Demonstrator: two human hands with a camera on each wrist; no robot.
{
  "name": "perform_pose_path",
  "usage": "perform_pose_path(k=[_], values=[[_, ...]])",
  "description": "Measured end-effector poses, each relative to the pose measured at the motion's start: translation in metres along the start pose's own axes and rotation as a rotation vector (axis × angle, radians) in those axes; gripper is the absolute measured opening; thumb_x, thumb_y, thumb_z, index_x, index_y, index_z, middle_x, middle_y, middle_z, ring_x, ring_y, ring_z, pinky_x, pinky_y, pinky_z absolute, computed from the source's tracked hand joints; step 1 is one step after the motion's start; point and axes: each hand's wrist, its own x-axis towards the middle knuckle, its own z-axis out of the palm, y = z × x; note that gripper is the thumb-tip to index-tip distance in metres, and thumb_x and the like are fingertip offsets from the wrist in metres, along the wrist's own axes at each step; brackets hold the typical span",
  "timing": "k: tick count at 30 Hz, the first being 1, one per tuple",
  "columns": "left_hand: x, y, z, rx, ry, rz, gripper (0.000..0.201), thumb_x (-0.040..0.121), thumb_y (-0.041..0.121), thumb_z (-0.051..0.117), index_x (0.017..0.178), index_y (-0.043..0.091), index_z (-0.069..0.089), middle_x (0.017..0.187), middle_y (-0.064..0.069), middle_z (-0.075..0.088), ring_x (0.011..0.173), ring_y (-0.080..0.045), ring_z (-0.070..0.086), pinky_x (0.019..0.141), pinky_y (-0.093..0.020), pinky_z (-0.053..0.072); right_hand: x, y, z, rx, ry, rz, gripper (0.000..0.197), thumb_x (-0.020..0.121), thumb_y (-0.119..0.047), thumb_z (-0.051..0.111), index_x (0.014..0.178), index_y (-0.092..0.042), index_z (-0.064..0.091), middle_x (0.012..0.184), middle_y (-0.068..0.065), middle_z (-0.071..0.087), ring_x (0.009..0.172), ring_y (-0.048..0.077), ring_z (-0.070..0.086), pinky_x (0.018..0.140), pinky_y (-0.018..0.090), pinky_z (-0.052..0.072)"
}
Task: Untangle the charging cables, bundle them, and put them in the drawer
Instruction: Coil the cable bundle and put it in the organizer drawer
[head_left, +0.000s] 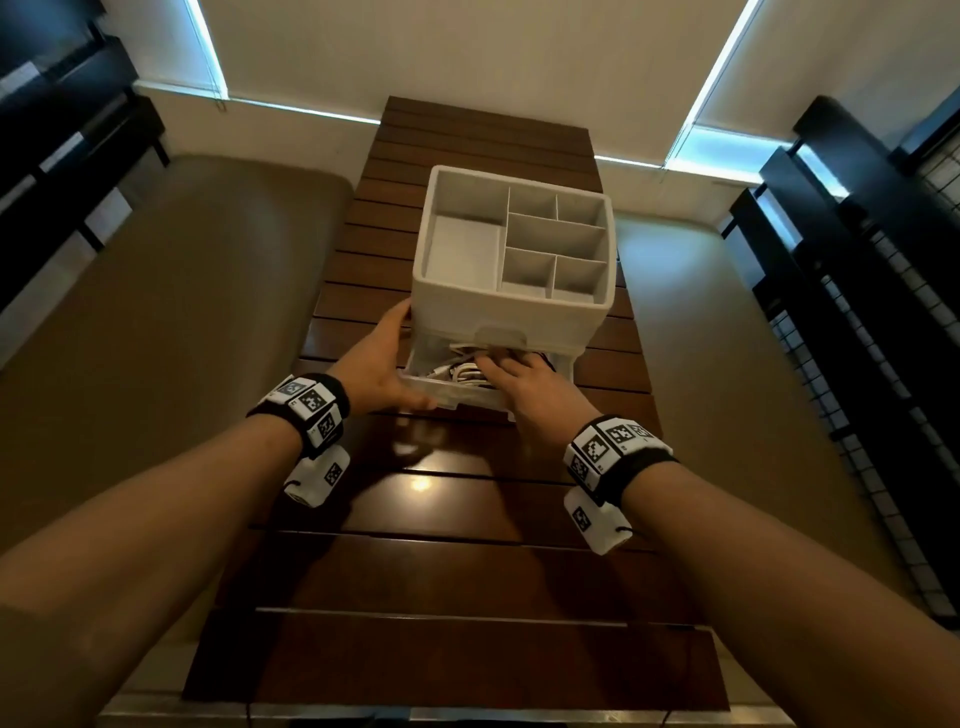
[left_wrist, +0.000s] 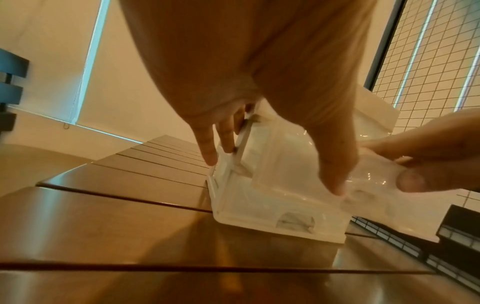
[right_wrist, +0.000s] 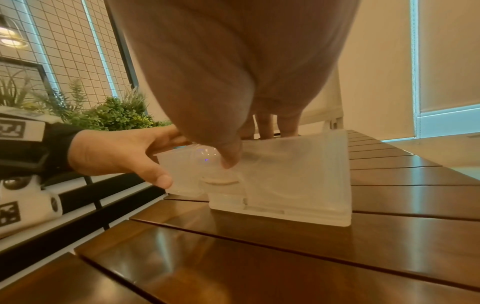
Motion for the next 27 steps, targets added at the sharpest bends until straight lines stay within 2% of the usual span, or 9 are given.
perform_pose_path(k=[4, 7, 10, 14, 18, 20, 22, 25, 27], values=[[0.0, -0.001, -0.004, 0.039, 0.051, -0.006, 0.123, 0.06, 0.031, 0.102, 0.156, 0.019, 0.025, 0.146, 0.0, 0.052, 0.127, -0.018, 0.057, 0.111, -0.047, 0.05, -0.002, 0.001, 0.002, 0.036, 0.076, 0.005, 0.078, 0.089, 0.004, 0.061, 0.159, -0.02, 0.038, 0.154, 0.004, 0.051, 0.144, 0.031, 0.039, 0.102, 0.046, 0.051], [-0.002, -0.002, -0.001, 0.023, 0.072, -0.006, 0.129, 0.059, 0.032, 0.102, 0.16, 0.023, 0.022, 0.149, 0.002, 0.05, 0.128, -0.017, 0.057, 0.109, -0.042, 0.051, -0.013, 0.008, 0.012, 0.011, 0.316, 0.046, 0.061, 0.085, -0.004, 0.076, 0.143, -0.013, 0.059, 0.13, 0.011, 0.065, 0.119, 0.034, 0.054, 0.089, 0.05, 0.055], [-0.004, -0.003, 0.002, -0.001, 0.083, -0.002, 0.131, 0.06, 0.032, 0.102, 0.162, 0.029, 0.019, 0.152, 0.005, 0.048, 0.131, -0.016, 0.056, 0.109, -0.04, 0.048, -0.03, 0.02, 0.021, 0.039, 0.482, 0.125, 0.051, 0.087, -0.015, 0.078, 0.137, -0.017, 0.063, 0.121, 0.01, 0.062, 0.107, 0.03, 0.053, 0.084, 0.045, 0.051], [-0.004, 0.001, 0.003, -0.022, 0.094, -0.018, 0.126, 0.061, 0.027, 0.102, 0.16, 0.027, 0.023, 0.149, 0.005, 0.05, 0.129, -0.016, 0.058, 0.109, -0.042, 0.051, -0.035, 0.026, 0.021, -0.103, 0.257, 0.136, 0.061, 0.095, -0.015, 0.062, 0.153, -0.028, 0.046, 0.144, 0.007, 0.056, 0.119, 0.034, 0.054, 0.087, 0.046, 0.048], [-0.002, 0.006, 0.004, -0.047, 0.111, -0.048, 0.121, 0.064, 0.019, 0.101, 0.158, 0.022, 0.026, 0.143, 0.007, 0.052, 0.125, -0.015, 0.058, 0.107, -0.039, 0.052, -0.014, 0.026, 0.001, -0.207, 0.065, 0.152, 0.065, 0.099, -0.014, 0.052, 0.158, -0.03, 0.033, 0.153, 0.005, 0.045, 0.131, 0.033, 0.046, 0.096, 0.048, 0.045], [-0.001, 0.008, 0.003, -0.043, 0.12, -0.053, 0.119, 0.064, 0.018, 0.1, 0.157, 0.021, 0.027, 0.14, 0.007, 0.052, 0.124, -0.015, 0.058, 0.106, -0.037, 0.052, -0.012, 0.028, -0.007, -0.225, 0.08, 0.125, 0.061, 0.098, -0.017, 0.056, 0.155, -0.03, 0.038, 0.152, 0.006, 0.044, 0.131, 0.035, 0.045, 0.097, 0.049, 0.045], [-0.001, 0.008, 0.001, -0.051, 0.119, -0.063, 0.119, 0.063, 0.018, 0.101, 0.156, 0.022, 0.027, 0.14, 0.006, 0.052, 0.125, -0.016, 0.059, 0.107, -0.04, 0.053, -0.02, 0.033, -0.007, -0.16, 0.27, 0.163, 0.057, 0.092, -0.027, 0.072, 0.145, -0.025, 0.052, 0.145, 0.008, 0.049, 0.125, 0.033, 0.048, 0.095, 0.046, 0.047], [-0.001, 0.007, 0.001, -0.051, 0.12, -0.072, 0.12, 0.062, 0.018, 0.102, 0.156, 0.02, 0.027, 0.14, 0.005, 0.052, 0.125, -0.019, 0.06, 0.106, -0.043, 0.054, -0.031, 0.059, 0.003, 0.288, 0.506, 0.423, 0.092, 0.071, -0.044, 0.092, 0.145, -0.014, 0.045, 0.144, 0.012, 0.044, 0.13, 0.029, 0.043, 0.108, 0.045, 0.045], [0.0, 0.007, 0.002, -0.045, 0.122, -0.073, 0.12, 0.061, 0.019, 0.102, 0.156, 0.019, 0.027, 0.139, 0.004, 0.052, 0.125, -0.019, 0.06, 0.106, -0.044, 0.054, -0.03, 0.074, 0.0, 0.657, 0.365, 0.519, 0.13, 0.065, -0.047, 0.096, 0.162, -0.016, 0.015, 0.166, 0.009, 0.022, 0.15, 0.025, 0.026, 0.121, 0.043, 0.029]])
